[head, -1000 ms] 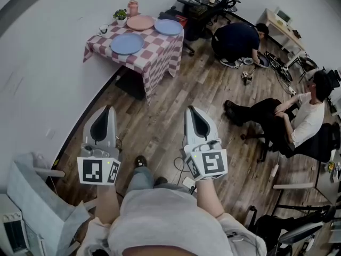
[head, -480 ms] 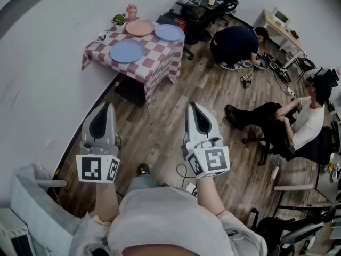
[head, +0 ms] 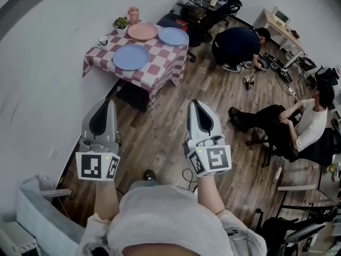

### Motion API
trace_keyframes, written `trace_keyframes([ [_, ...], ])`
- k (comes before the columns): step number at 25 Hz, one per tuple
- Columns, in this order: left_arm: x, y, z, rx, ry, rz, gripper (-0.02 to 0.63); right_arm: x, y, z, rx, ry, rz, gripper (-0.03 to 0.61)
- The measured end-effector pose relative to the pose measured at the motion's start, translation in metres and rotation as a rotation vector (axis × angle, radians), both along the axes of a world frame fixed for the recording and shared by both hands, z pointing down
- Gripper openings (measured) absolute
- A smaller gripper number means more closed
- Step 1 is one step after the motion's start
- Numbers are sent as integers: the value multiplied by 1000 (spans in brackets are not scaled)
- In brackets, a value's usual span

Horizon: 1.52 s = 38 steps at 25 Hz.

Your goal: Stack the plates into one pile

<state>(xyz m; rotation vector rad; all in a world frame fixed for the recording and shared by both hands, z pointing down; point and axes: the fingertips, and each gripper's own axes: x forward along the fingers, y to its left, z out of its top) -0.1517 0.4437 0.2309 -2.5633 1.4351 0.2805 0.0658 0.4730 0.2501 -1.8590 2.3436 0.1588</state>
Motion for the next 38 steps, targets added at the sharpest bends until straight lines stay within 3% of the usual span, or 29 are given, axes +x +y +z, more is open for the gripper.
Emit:
trace_keyframes([
  [6,-17,-21,8,-10,0,8,5,-18,-16,9,-6,0,8,-5],
  [18,-29,-85,26,-44,36,8,5,-14,-74,23,-37,5,40,-5],
  [38,0,-267,10,-30,28,-80,5,10,-284,3,-18,23,-71,-5],
])
